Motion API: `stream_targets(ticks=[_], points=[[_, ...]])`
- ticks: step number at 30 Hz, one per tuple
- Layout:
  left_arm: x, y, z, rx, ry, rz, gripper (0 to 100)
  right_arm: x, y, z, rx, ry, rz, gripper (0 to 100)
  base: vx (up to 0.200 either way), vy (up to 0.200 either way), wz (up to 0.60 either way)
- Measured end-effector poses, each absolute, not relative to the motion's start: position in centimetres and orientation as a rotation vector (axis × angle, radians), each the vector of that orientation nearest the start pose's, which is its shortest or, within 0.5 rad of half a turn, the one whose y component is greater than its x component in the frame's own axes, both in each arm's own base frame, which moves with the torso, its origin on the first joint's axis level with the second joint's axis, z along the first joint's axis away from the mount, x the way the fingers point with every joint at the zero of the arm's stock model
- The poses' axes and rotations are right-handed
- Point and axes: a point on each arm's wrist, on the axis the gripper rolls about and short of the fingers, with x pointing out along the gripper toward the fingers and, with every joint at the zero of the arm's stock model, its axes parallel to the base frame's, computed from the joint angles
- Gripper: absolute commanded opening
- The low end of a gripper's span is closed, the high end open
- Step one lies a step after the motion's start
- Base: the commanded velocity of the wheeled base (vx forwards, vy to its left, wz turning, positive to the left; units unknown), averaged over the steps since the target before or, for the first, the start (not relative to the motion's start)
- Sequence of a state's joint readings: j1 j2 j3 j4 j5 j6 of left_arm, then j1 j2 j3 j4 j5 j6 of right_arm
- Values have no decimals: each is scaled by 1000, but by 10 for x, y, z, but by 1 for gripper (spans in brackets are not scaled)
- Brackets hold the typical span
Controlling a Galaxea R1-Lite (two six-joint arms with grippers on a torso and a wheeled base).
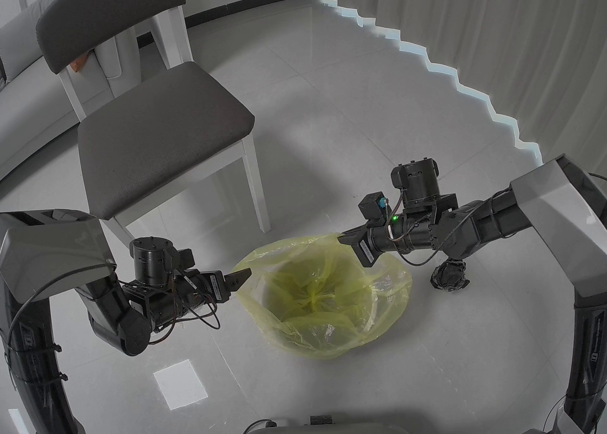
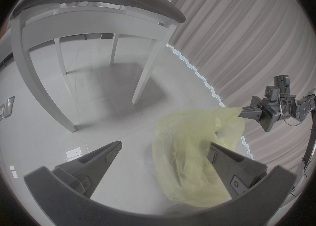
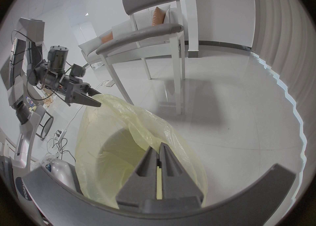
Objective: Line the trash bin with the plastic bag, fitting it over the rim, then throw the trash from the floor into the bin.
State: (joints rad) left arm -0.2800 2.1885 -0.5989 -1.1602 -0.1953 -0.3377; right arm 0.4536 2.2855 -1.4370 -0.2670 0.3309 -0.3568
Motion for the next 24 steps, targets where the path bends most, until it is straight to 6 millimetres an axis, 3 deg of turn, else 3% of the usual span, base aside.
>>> stream_targets(ticks=[11,12,18,24], points=[[335,-97,16,-309,509,-372,100,439,217,48,-361,472,853,0,0,0,0],[335,-96,15,-310,512,-370,100,440,218,45,-361,475,852,100,0,0,0],[337,-96,8,-311,525,-365,100,449,220,37,-346,477,826,100,0,0,0],[336,-96,5,-309,534,-362,100,451,220,47,-294,472,796,100,0,0,0]])
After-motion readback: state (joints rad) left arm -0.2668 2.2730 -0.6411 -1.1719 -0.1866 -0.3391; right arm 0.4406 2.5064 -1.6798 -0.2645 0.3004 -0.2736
